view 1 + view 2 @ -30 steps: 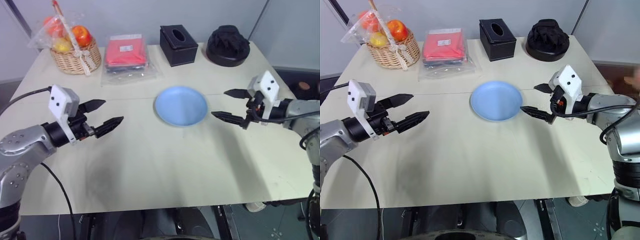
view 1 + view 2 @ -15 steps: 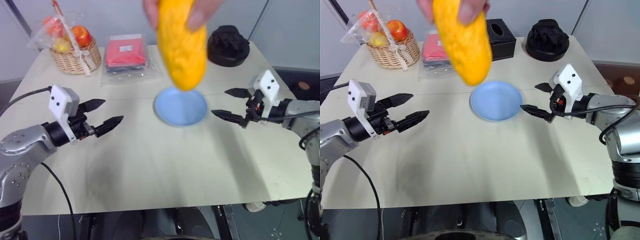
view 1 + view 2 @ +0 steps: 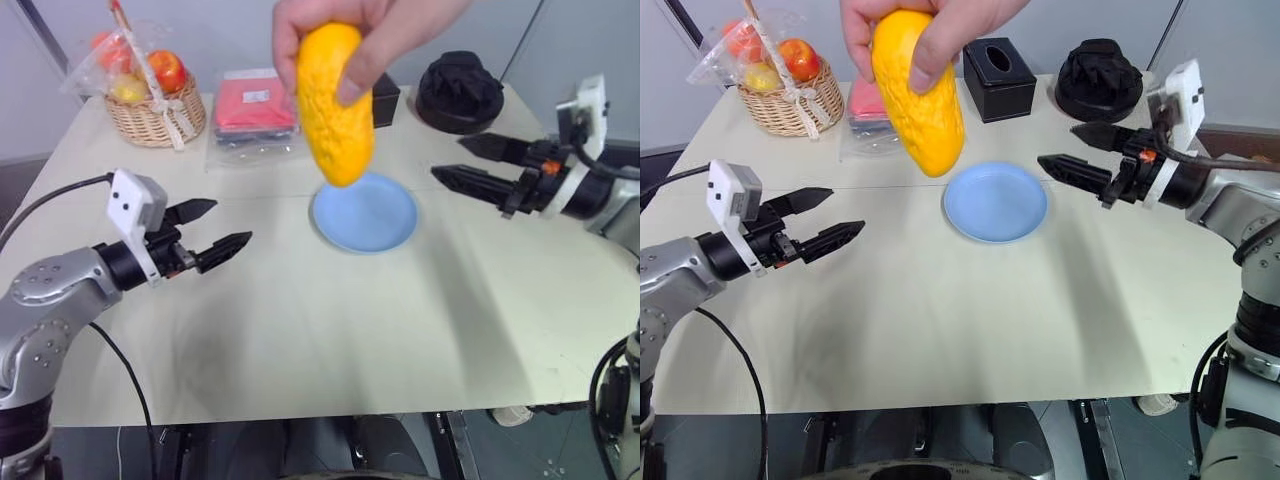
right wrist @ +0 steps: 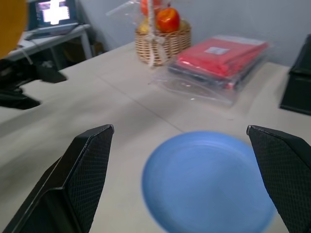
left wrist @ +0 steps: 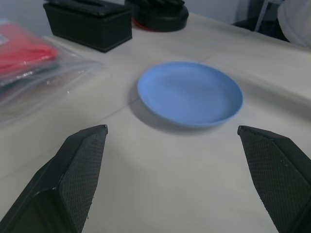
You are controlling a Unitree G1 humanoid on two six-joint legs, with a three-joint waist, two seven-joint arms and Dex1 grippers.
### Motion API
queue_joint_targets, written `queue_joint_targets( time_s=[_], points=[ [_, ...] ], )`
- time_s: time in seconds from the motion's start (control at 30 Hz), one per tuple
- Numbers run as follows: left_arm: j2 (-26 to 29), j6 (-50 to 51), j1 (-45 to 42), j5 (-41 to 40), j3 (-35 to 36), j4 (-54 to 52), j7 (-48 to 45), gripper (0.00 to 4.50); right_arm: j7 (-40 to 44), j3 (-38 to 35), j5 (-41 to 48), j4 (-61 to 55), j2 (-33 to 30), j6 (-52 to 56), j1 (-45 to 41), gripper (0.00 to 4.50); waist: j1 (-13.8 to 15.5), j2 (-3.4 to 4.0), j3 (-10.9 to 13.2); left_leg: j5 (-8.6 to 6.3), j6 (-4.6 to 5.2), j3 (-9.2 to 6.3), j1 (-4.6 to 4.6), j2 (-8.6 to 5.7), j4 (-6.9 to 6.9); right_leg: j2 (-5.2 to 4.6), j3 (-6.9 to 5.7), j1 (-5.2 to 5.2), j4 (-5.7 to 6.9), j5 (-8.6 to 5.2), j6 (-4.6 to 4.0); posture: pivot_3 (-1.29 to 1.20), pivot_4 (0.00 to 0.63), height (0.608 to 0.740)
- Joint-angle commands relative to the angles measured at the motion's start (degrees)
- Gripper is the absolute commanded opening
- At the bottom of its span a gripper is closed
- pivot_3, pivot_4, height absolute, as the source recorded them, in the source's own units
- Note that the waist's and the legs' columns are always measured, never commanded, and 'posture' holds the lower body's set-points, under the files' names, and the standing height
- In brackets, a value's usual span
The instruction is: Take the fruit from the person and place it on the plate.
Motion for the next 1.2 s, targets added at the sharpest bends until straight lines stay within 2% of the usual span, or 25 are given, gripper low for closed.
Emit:
queue_joint_targets(
  time_s=[0.03, 0.2, 0.5, 0.6, 0.8, 1.2],
  points=[
    [-0.7, -0.7, -1.8, -0.7, 0.0, -0.2, -0.3, 4.50, 0.0, -1.3, 1.0, -2.0, -1.2, -1.3, -0.1, 4.49, 0.0, 0.00, 0.0, 0.00, 0.00, 0.00, 0.00, 0.00, 0.00, 0.00, 0.00, 0.00, 0.00, 0.00, 0.00, 0.00, 0.150, 0.740],
    [-2.3, 0.8, -5.2, -4.5, -0.6, -0.7, -0.8, 4.50, 0.3, 0.5, -1.1, -2.1, -1.6, -3.4, 1.4, 4.49, -0.1, 0.00, 0.0, 0.00, 0.00, -0.01, 0.00, 0.01, 0.00, 0.02, -0.01, 0.00, 0.00, 0.00, 0.00, 0.00, 0.150, 0.740],
    [-8.9, 7.1, -22.7, -22.6, -3.8, 4.9, 0.6, 4.50, 3.0, 7.6, -10.7, -0.1, -2.9, -12.0, 8.8, 4.49, 1.0, -0.05, 0.0, 0.00, 0.00, 0.00, -0.02, -0.04, 0.14, 0.03, -0.03, 0.02, 0.02, 0.01, 0.02, 0.00, 0.150, 0.740],
    [-10.4, 8.2, -26.7, -25.5, -4.3, 7.4, 1.5, 4.50, 3.0, 8.2, -11.9, -0.2, -2.7, -13.1, 10.1, 4.49, 0.8, -0.05, 0.0, 0.00, 0.00, 0.00, -0.02, -0.05, 0.15, 0.04, -0.03, 0.02, 0.05, 0.01, 0.03, 0.00, 0.150, 0.740],
    [-12.8, 7.9, -31.2, -25.6, -5.3, 11.8, 1.8, 4.50, 1.9, 7.9, -12.4, -2.1, -2.2, -13.2, 12.0, 4.49, 0.9, -0.04, 0.0, 0.01, 0.00, -0.01, -0.01, -0.02, 0.16, 0.08, -0.02, 0.01, 0.06, 0.01, 0.02, 0.00, 0.150, 0.740],
    [-17.4, 5.8, -36.1, -18.6, -9.6, 17.5, -2.5, 4.50, -1.2, 6.6, -11.1, -6.2, -1.9, -11.7, 13.9, 4.49, 0.9, -0.06, 0.0, 0.02, -0.03, -0.02, -0.02, -0.05, 0.17, 0.08, -0.02, 0.00, 0.06, 0.01, 0.03, 0.00, 0.150, 0.740]
  ],
)
